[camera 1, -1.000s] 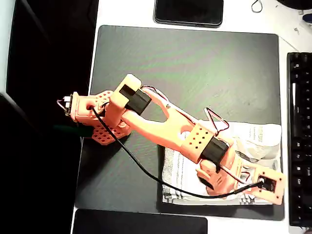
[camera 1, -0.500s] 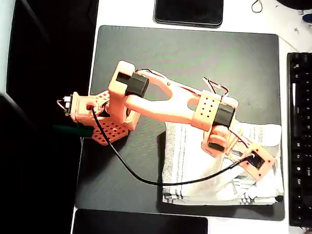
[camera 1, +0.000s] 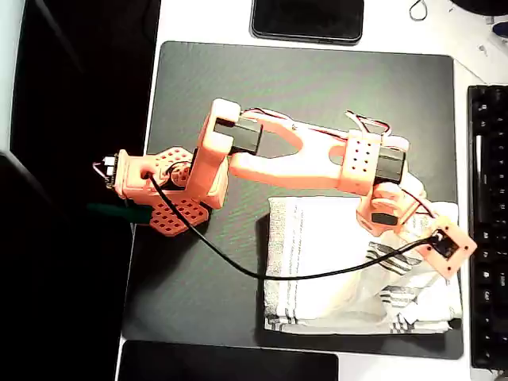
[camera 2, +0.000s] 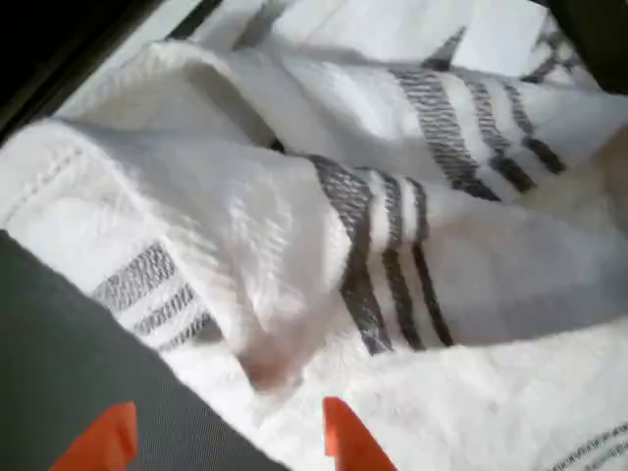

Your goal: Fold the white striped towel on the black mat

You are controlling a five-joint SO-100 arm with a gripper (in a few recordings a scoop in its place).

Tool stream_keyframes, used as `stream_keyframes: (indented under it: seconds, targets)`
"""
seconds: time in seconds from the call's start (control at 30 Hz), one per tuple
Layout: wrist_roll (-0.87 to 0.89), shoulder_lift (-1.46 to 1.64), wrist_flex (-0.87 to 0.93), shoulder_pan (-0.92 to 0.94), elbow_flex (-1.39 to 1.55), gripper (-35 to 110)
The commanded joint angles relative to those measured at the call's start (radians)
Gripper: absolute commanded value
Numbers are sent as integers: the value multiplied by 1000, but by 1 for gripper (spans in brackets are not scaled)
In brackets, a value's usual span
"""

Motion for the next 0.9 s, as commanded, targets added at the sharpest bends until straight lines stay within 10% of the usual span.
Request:
stream_keyframes:
  seconds: [0.0,0.3,0.87]
  targets:
    - [9,-37,-5,9,-60,24]
    - [-15,-129,-43,6,-141,0]
    - [-347,-149,-158,183,-345,0]
